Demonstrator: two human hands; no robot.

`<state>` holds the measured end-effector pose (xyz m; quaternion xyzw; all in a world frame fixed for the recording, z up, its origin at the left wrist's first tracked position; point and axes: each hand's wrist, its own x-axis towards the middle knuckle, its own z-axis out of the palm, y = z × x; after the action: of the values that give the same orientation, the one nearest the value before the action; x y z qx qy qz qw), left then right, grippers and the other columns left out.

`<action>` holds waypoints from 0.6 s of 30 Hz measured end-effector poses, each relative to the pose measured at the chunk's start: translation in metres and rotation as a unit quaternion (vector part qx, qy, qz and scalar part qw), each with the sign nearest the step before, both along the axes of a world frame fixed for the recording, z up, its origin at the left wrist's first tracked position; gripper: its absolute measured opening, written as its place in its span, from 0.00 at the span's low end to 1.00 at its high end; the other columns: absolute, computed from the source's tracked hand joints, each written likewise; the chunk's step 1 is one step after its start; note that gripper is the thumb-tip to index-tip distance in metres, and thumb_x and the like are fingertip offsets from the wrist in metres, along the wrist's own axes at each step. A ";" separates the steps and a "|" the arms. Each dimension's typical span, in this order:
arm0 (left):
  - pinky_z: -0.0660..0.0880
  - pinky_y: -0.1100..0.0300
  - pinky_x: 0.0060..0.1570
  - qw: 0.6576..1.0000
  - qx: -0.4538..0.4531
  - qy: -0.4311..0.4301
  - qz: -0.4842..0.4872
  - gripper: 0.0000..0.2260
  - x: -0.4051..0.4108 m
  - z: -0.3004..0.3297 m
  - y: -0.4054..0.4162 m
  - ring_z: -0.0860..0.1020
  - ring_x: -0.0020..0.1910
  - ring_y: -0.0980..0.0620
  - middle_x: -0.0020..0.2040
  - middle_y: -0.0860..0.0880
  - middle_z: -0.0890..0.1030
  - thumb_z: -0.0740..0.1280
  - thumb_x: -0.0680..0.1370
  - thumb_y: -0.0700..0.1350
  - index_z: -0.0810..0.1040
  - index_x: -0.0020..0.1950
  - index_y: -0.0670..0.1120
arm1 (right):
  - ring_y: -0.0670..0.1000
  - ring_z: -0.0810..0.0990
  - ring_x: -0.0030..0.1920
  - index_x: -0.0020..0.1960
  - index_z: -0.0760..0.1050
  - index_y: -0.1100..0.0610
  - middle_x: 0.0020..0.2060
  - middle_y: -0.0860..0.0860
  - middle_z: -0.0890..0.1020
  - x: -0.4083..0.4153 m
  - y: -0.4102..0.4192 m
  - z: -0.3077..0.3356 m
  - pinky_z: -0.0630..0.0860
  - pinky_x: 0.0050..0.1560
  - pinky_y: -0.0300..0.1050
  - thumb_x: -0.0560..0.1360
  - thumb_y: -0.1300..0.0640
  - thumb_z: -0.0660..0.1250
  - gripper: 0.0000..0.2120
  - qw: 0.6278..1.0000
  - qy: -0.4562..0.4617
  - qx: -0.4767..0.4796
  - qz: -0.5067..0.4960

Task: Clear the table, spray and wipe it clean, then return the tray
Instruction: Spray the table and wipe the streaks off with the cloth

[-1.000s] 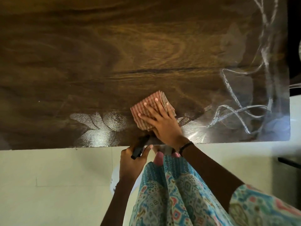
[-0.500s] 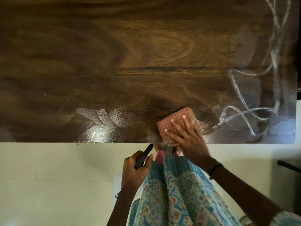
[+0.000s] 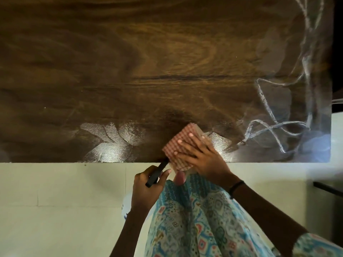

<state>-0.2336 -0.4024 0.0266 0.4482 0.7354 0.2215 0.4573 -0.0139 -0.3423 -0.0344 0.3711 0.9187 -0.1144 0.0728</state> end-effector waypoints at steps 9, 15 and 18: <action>0.66 0.71 0.29 0.996 -0.019 -0.029 -0.087 0.10 0.065 0.000 0.007 0.75 0.29 0.53 0.26 0.60 0.77 0.73 0.71 0.56 0.77 0.36 0.53 | 0.63 0.54 0.76 0.75 0.59 0.44 0.75 0.54 0.62 0.074 0.101 0.011 0.55 0.73 0.63 0.76 0.50 0.53 0.27 0.983 0.013 -0.001 -0.183; 0.77 0.49 0.35 0.994 -0.014 -0.048 -0.102 0.27 0.122 -0.006 0.002 0.82 0.34 0.49 0.35 0.49 0.84 0.67 0.69 0.69 0.82 0.45 0.44 | 0.64 0.51 0.76 0.75 0.60 0.44 0.76 0.53 0.59 0.065 0.096 0.003 0.50 0.75 0.63 0.74 0.54 0.59 0.29 0.999 0.025 -0.009 -0.025; 0.76 0.47 0.34 0.996 -0.023 -0.053 -0.068 0.24 0.137 -0.006 0.000 0.78 0.30 0.44 0.31 0.47 0.82 0.70 0.69 0.66 0.81 0.43 0.43 | 0.62 0.51 0.76 0.75 0.60 0.43 0.76 0.52 0.59 0.092 0.043 0.002 0.51 0.74 0.63 0.74 0.53 0.61 0.30 1.000 0.025 -0.005 0.014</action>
<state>-0.0965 -0.4028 0.0207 0.4745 0.6830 0.1961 0.5196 0.0785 -0.2993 -0.0327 0.3544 0.9248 -0.1274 0.0536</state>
